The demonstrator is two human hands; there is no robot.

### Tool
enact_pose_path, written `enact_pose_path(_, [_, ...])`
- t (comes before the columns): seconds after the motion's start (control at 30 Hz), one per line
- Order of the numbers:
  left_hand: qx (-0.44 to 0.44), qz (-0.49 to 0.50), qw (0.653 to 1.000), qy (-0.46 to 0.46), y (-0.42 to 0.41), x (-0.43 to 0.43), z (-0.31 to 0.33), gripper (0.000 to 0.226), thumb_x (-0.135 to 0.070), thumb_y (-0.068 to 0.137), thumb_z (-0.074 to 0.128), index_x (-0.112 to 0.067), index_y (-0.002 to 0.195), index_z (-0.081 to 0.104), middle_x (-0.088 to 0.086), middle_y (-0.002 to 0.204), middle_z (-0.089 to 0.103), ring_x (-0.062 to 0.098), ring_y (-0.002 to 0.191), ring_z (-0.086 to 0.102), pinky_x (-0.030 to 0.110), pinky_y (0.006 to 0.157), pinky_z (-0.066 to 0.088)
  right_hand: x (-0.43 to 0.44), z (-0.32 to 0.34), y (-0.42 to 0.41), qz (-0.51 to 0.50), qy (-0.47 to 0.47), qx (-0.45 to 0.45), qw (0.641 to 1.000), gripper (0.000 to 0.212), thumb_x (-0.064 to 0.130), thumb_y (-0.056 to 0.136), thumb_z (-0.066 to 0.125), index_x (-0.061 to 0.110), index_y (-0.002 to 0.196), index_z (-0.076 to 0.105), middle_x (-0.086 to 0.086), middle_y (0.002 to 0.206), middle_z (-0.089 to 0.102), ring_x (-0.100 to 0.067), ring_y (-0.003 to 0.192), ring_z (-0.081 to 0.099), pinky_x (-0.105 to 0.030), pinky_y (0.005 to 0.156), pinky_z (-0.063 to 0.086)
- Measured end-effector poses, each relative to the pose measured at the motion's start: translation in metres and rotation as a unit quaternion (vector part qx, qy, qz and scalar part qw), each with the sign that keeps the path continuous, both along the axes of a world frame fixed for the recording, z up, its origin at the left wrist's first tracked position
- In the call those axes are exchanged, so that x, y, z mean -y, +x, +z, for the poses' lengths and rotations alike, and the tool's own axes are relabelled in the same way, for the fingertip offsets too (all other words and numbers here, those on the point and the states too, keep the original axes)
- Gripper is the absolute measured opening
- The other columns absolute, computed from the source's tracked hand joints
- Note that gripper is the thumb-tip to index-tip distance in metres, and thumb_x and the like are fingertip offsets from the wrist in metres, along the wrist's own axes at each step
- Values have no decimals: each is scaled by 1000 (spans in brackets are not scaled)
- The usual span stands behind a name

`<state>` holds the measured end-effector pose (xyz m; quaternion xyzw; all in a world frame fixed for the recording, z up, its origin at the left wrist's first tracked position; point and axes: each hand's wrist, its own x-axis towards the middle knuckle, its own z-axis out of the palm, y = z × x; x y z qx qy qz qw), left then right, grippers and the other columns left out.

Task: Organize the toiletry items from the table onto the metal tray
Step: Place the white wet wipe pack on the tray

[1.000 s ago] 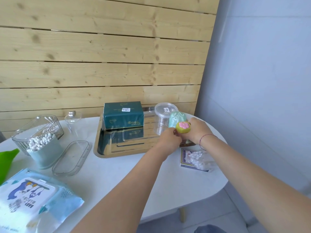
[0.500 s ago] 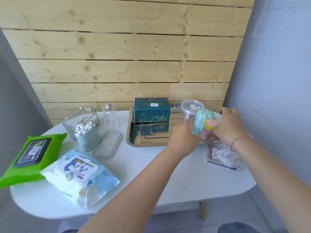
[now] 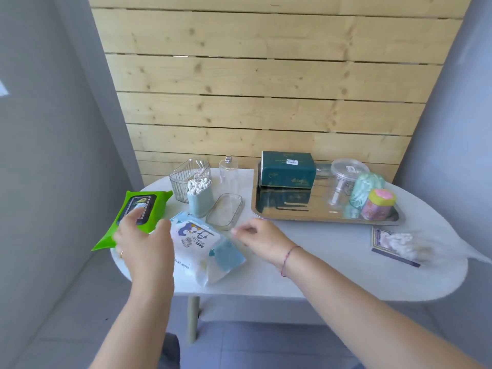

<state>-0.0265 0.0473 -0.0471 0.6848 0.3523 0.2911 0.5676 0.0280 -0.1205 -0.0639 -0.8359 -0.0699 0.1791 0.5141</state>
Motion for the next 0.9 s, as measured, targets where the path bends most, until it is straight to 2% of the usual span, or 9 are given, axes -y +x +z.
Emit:
enact_pose_path(0.1, [-65,-53,990,-115,2,-22,-19,69,-27,76,60,-22,141,38,6,144,41,28,131,38,45,103,35,-13,-10,-6,0,-41,-54,998,57,45,88,55,-9,107,57,-5,84,44,-20,72,43,-28,65,37])
enact_pose_path(0.23, [-95,-104,980,-144,10,-30,-25,66,-18,89,57,-14,147,27,9,149,35,29,132,37,35,95,31,-16,-11,-11,2,-61,-114,992,45,57,85,52,15,101,51,-1,88,52,-18,69,56,-24,54,47])
enact_pose_path(0.3, [-107,-114,977,-145,14,-30,-28,69,-17,88,58,-16,148,25,10,150,31,31,129,40,34,91,31,-18,-10,-11,-4,-20,-143,990,43,53,87,53,14,103,48,-6,96,55,-19,62,59,-26,51,52])
enact_pose_path(0.37, [-108,-104,979,-141,17,-28,-32,71,-17,85,60,-18,147,26,11,149,30,31,117,44,38,95,38,-19,-9,-12,-11,23,-161,987,41,46,90,55,10,107,47,-14,110,57,-23,63,63,-31,57,56])
enact_pose_path(0.43, [-99,-97,979,-147,18,-26,-34,75,-16,83,63,-21,147,26,12,147,30,30,105,45,43,99,44,-19,-10,-13,-16,56,-163,985,39,37,92,55,7,115,48,-15,111,56,-23,63,63,-33,63,57])
enact_pose_path(0.53, [-96,-106,976,-166,19,-23,-39,84,-19,78,70,-28,146,22,10,146,33,32,106,50,50,95,47,-18,-13,-14,-13,87,-166,982,28,30,93,56,10,112,53,-12,108,57,-23,65,61,-30,67,57])
enact_pose_path(0.7, [-112,-159,957,-215,18,-18,-44,111,-16,67,82,-37,147,7,6,143,39,35,108,58,37,63,54,-11,-19,-10,-29,122,-149,981,26,17,87,64,9,110,56,-6,92,63,-19,73,61,-32,69,55])
enact_pose_path(0.83, [-116,-214,938,-247,15,-10,-42,73,-9,71,79,-21,128,35,12,122,58,31,84,65,35,60,55,4,-20,-5,-35,186,-182,965,26,0,84,66,9,105,54,-9,90,64,-19,76,63,-30,68,54])
enact_pose_path(0.9, [-112,-233,929,-265,12,-4,-39,63,-8,74,76,-22,121,36,11,106,63,28,75,63,35,63,54,13,-21,-3,-33,199,-195,960,28,-10,83,61,11,99,54,-10,90,65,-19,76,62,-27,68,52])
